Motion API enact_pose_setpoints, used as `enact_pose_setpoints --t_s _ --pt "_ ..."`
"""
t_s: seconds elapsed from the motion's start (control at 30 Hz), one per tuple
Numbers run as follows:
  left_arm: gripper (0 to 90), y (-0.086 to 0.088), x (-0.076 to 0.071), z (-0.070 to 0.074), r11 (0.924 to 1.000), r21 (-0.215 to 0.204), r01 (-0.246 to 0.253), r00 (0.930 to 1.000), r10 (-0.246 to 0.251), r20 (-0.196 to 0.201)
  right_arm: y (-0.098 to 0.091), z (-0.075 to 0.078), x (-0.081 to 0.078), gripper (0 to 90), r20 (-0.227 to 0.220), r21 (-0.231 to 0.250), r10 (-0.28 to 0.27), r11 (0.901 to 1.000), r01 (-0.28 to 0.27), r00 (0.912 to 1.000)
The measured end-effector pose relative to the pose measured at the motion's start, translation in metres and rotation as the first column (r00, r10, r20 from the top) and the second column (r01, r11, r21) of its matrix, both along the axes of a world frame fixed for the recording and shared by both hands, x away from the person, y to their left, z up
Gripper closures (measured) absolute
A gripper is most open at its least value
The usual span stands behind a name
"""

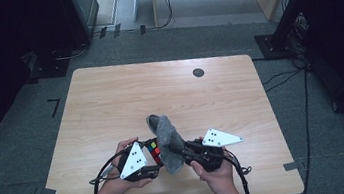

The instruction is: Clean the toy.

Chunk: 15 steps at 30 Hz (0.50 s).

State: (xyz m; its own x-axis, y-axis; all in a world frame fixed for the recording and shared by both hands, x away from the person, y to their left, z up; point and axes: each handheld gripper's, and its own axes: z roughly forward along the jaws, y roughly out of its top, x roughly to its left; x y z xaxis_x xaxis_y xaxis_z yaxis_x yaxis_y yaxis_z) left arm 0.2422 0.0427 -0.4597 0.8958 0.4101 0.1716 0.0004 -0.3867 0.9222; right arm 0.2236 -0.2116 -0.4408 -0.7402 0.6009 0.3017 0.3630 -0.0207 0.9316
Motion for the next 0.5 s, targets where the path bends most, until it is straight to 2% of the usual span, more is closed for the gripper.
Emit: enact_pose_setpoints --t_s 0.03,0.07,0.13,0.2,0.23,0.3,0.4,0.47,0.5 --pt "33.7 0.000 0.000 0.000 1.0000 0.000 0.000 1.0000 0.000 0.000 -0.003 -0.002 0.002 77.6 -0.007 -0.011 -0.021 0.9997 0.021 0.9998" --pt "33.7 0.001 0.000 0.001 1.0000 -0.010 -0.002 1.0000 0.002 -0.002 -0.006 -0.005 0.003 77.6 -0.023 0.004 -0.023 0.9997 0.023 0.9995" --pt "33.7 -0.001 0.001 0.001 1.0000 0.001 -0.009 1.0000 0.009 0.001 -0.007 -0.004 0.003 77.7 -0.037 0.020 -0.026 0.9995 0.026 0.9990" --pt "33.7 -0.002 0.001 -0.001 0.9996 0.025 -0.017 0.9998 0.016 0.009 -0.001 0.001 -0.002 77.6 -0.001 0.016 0.011 0.9998 -0.011 0.9999" --pt "33.7 -0.002 0.001 -0.002 0.9997 0.022 -0.012 0.9999 0.012 0.007 0.003 0.004 -0.004 77.6 0.018 0.011 0.027 0.9996 -0.027 0.9995" --pt "33.7 -0.001 0.000 0.000 1.0000 0.006 -0.008 0.9999 0.008 0.008 0.006 0.007 -0.007 77.6 0.036 -0.003 0.025 0.9997 -0.025 0.9990" --pt "33.7 0.002 0.001 0.002 0.9998 -0.018 -0.001 1.0000 0.001 0.000 -0.002 0.000 0.000 77.8 -0.002 -0.004 -0.021 0.9998 0.021 0.9998" --pt "33.7 0.002 0.002 0.002 0.9999 -0.014 -0.006 1.0000 0.006 -0.003 -0.007 -0.005 0.004 77.8 -0.039 -0.005 -0.044 0.9990 0.044 0.9982" --pt "33.7 0.001 0.002 0.001 0.9999 -0.007 -0.013 0.9999 0.013 0.000 -0.007 -0.005 0.003 77.8 -0.035 -0.006 -0.042 0.9991 0.042 0.9985"
